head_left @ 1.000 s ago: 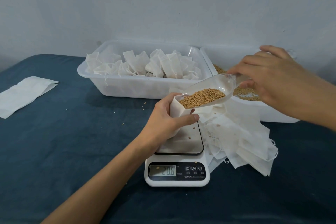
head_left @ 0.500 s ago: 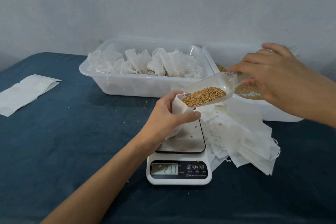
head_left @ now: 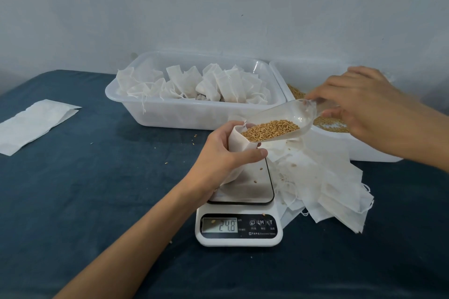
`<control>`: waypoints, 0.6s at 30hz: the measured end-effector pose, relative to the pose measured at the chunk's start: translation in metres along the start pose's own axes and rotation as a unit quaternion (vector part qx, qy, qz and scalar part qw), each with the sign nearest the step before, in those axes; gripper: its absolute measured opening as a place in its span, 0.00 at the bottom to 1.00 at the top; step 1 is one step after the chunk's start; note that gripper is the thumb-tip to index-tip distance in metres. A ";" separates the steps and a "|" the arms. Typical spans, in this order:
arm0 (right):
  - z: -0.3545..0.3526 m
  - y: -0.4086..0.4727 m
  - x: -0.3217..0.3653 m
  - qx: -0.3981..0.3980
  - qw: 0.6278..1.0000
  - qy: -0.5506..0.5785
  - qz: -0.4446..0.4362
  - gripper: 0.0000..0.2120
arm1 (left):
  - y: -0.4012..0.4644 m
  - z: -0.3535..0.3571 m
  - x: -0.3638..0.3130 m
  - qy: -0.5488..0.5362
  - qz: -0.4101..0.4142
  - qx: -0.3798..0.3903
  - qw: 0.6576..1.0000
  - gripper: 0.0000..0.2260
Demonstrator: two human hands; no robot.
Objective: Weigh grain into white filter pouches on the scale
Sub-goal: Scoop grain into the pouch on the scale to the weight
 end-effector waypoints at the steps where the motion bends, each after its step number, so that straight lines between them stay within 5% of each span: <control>1: 0.003 0.000 -0.001 0.006 1.000 0.009 0.004 0.15 | 0.000 0.000 0.000 0.003 0.000 0.000 1.000 0.24; 18: 0.033 -0.021 -0.036 0.041 0.958 0.210 0.189 0.13 | 0.000 -0.003 0.000 0.029 0.009 -0.013 0.999 0.22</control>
Point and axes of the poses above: each hand's wrist, its own y-axis towards the middle knuckle, its own z-axis out of the palm, x = y × z, the point moved 7 cm from there along y, towards the middle knuckle, and after that the axes turned 15 degrees about -x, right-handed, at the moved point
